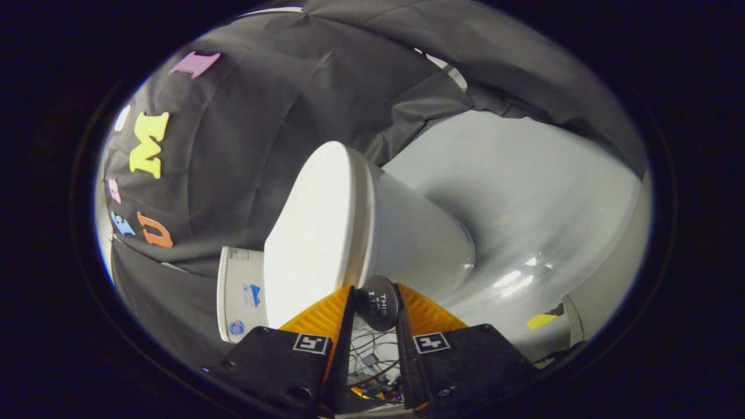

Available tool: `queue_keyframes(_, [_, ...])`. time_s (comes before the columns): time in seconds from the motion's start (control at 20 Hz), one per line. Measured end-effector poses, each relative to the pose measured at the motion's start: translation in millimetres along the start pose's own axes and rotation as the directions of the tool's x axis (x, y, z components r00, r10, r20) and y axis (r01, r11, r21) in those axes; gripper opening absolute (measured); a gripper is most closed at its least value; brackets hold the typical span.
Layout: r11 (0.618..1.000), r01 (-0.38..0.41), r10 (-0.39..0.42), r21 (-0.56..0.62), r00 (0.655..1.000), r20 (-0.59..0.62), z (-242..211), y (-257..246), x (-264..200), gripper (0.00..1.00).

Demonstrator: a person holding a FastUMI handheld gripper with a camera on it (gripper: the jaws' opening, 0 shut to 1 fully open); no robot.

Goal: Open the toilet lid.

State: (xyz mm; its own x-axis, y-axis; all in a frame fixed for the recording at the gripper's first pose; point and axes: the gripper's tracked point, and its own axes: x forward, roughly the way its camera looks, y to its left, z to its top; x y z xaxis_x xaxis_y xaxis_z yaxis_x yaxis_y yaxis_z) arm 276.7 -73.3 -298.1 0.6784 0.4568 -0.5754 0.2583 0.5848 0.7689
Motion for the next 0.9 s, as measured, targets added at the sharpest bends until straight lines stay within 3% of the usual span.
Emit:
queue_keyframes(0.25, [0.993,-0.081,0.079,0.085,0.997,0.024,7,8,-2,0.22])
queue_keyframes(0.35, [0.994,-0.071,0.070,0.078,0.997,0.022,6,7,-2,0.17])
queue_keyframes(0.55, [0.998,-0.038,0.037,0.046,0.999,0.015,9,18,-9,0.12])
queue_keyframes(0.9, [0.997,-0.068,0.067,0.034,0.997,0.034,12,50,-27,0.09])
